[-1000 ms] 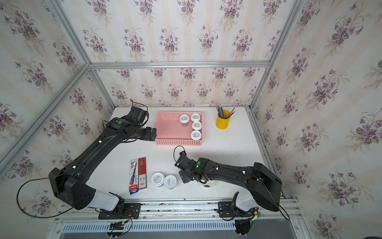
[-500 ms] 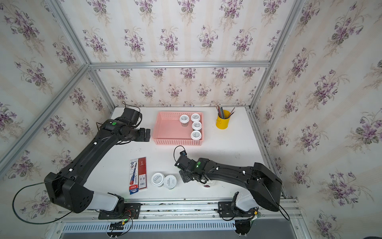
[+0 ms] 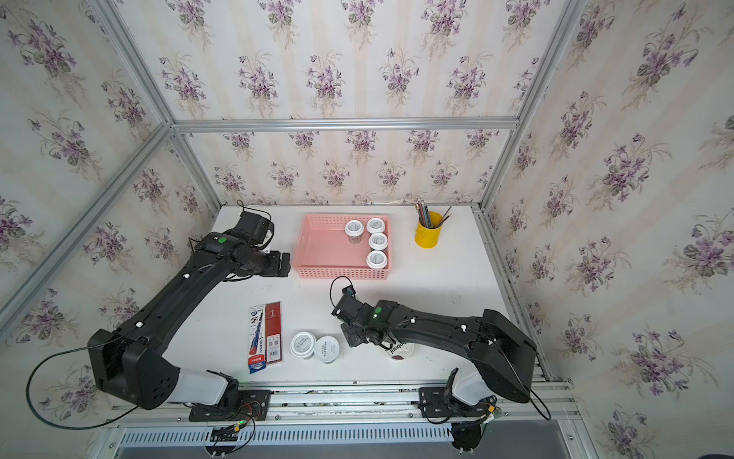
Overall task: Put the yogurt in the basket
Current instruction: Pick up the yogurt from the center of the board.
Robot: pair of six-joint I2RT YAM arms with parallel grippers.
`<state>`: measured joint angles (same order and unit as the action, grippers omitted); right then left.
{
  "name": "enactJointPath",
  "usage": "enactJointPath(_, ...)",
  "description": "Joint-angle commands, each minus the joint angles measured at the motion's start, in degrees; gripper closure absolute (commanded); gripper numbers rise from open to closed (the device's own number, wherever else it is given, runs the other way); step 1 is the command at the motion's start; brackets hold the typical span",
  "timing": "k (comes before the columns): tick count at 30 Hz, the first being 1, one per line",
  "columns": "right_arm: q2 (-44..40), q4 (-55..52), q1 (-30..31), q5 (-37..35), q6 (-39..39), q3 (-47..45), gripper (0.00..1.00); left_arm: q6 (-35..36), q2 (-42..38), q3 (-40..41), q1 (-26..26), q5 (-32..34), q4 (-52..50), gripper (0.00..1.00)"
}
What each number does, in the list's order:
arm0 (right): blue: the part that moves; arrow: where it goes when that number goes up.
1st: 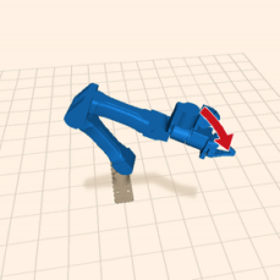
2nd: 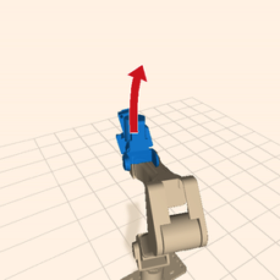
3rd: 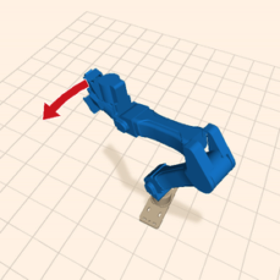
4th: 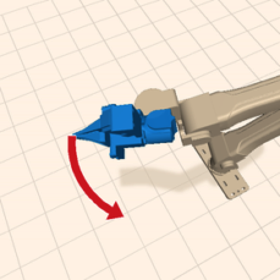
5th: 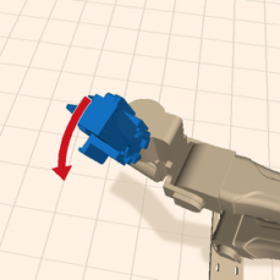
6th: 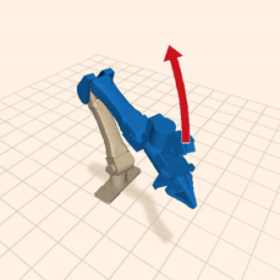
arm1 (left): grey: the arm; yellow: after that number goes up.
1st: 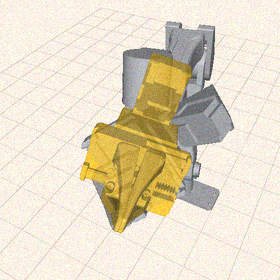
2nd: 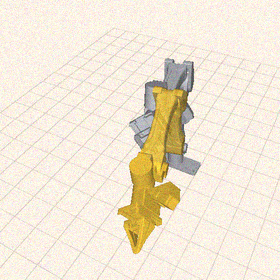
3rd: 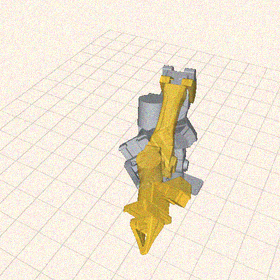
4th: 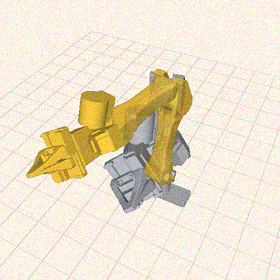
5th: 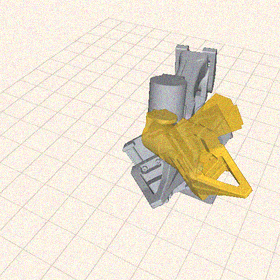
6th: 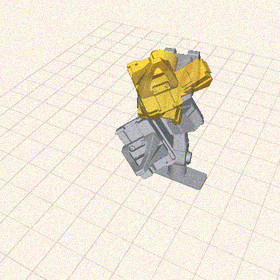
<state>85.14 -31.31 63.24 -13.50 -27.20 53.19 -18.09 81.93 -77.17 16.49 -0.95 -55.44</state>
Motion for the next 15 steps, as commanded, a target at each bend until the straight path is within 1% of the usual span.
enactJointPath(1, 0.6, -1.0, -0.2, -1.1, 0.7, 1.6, 0.27, -0.4, -0.4, -0.3, -0.6, -0.6, 0.7, 0.01)
enactJointPath(10, 2.8, -2.1, -0.7, -1.3, 1.7, 5.7, 0.27, 0.1, -0.5, 0.0, -2.3, -2.2, 0.8, 0.01)
enactJointPath(11, 3.1, -2.0, -0.7, -1.2, 1.8, 6.0, 0.27, 0.2, -2.2, 0.0, -2.5, -2.4, 0.9, 0.01)
enactJointPath(15, 4.4, -1.7, -1.1, -0.9, 2.4, 6.9, 0.27, 0.3, -2.4, 0.2, -3.0, -3.0, 1.1, 0.01)
